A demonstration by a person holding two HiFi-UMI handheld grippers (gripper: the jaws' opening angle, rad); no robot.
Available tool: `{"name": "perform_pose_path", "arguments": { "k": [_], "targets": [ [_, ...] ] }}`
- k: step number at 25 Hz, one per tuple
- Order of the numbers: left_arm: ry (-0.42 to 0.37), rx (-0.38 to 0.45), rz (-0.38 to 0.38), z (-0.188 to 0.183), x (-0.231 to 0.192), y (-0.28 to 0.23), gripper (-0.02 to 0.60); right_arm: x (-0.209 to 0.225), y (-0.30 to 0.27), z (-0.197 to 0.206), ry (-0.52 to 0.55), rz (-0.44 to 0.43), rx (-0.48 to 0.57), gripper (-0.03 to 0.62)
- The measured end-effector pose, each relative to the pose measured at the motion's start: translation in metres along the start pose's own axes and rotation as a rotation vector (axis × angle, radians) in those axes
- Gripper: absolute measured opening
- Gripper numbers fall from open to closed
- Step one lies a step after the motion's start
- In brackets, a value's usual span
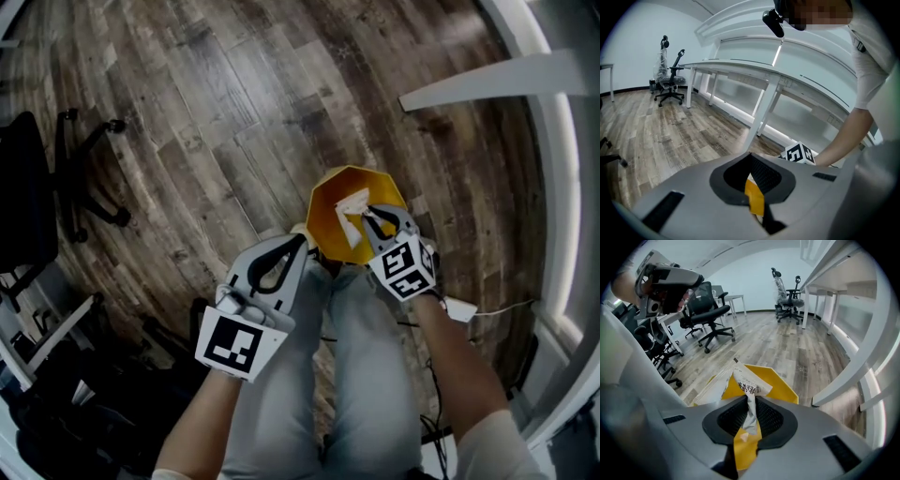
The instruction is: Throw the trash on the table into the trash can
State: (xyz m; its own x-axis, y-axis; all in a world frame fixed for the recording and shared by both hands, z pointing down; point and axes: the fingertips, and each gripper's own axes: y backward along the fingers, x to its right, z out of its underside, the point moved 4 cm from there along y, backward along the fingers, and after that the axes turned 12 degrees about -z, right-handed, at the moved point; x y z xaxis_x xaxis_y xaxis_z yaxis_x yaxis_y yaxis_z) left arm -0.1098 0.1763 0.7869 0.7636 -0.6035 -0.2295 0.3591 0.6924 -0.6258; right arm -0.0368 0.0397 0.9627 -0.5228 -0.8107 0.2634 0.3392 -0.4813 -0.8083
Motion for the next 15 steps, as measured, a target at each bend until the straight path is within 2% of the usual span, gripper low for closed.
{"name": "perform_pose_path", "arguments": {
  "k": [1, 3, 5, 8, 15],
  "targets": [
    [0.005, 0.0, -0.001, 0.003, -0.001, -0.002, 0.0, 0.002, -0.005, 0.004, -0.006, 0.005, -0.017, 0.072],
    [0.011, 0.002, 0.0, 0.008, -0.002, -0.004, 0.0, 0.004, -0.012, 0.011, -0.017, 0.009, -0.053, 0.173],
    [0.021, 0.005, -0.001, 0.01, -0.001, -0.004, 0.0, 0.004, -0.016, 0.018, -0.023, 0.005, -0.081, 0.216],
    [0.029, 0.007, -0.001, 0.01, 0.0, -0.001, 0.0, 0.003, -0.018, 0.023, -0.024, -0.007, -0.099, 0.238],
    [0.028, 0.011, -0.011, 0.005, -0.001, 0.003, 0.0, 0.003, -0.01, 0.018, -0.019, -0.006, -0.099, 0.239]
  ]
}}
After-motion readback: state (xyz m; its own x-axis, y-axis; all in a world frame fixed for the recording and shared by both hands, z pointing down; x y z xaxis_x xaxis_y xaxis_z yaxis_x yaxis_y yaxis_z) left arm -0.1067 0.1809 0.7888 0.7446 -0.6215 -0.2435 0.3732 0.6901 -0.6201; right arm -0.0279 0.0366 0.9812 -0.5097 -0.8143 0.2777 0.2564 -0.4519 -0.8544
